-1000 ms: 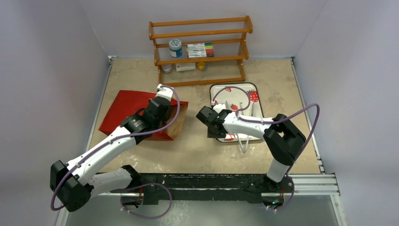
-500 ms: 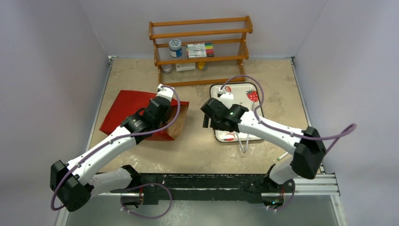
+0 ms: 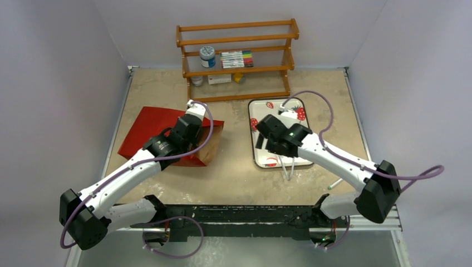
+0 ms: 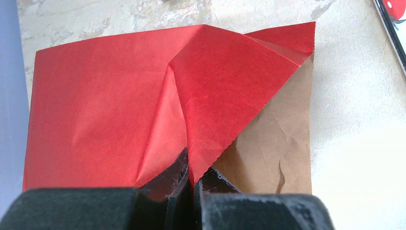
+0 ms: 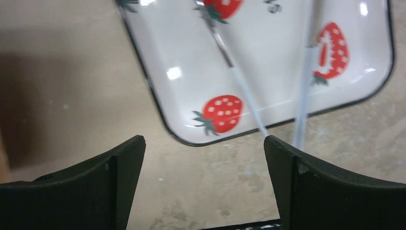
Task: Take the fake bread out of the paper bag
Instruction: Pick up the clamp from the container.
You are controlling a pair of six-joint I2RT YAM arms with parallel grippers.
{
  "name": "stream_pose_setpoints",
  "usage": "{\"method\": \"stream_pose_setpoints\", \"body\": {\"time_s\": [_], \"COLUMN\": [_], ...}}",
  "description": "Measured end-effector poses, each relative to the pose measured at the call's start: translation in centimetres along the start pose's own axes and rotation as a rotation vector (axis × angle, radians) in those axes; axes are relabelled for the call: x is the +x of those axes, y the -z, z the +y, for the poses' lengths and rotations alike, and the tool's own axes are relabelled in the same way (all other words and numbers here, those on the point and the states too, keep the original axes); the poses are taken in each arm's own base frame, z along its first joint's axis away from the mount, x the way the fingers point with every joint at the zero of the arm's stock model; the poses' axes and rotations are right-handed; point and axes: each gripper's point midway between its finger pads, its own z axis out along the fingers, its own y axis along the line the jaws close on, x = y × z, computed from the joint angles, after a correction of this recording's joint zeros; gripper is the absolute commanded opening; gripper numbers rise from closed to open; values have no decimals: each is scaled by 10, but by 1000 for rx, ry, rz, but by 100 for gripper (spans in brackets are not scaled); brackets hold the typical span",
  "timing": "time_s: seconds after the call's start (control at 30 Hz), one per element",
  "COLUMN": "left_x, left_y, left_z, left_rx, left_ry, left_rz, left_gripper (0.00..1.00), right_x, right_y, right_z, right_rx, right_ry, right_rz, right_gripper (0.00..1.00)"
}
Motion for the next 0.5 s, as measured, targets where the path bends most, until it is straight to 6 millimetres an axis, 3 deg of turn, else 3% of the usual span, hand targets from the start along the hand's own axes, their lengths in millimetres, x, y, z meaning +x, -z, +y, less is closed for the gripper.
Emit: {"method": "stream_pose_setpoints", "body": {"time_s": [0.13,0.2,0.5], "left_x": [0,1,1], "left_y": [0,0,0], "left_z": [-1,-2,-5], "left_rx": [7,11,26], "left_ry": [-1,-1,-1], "left_rz": [2,3,6], "left_gripper": [0,0,0], "right_x": [11,13,45], "right_y": [-8,-9,-20], "right_z": [-48,-61,-82], "right_rx": [82,105,138], "right_ry": [-53,-65,-33], "right_rz": [45,58,169], "right_gripper": [100,100,100]}}
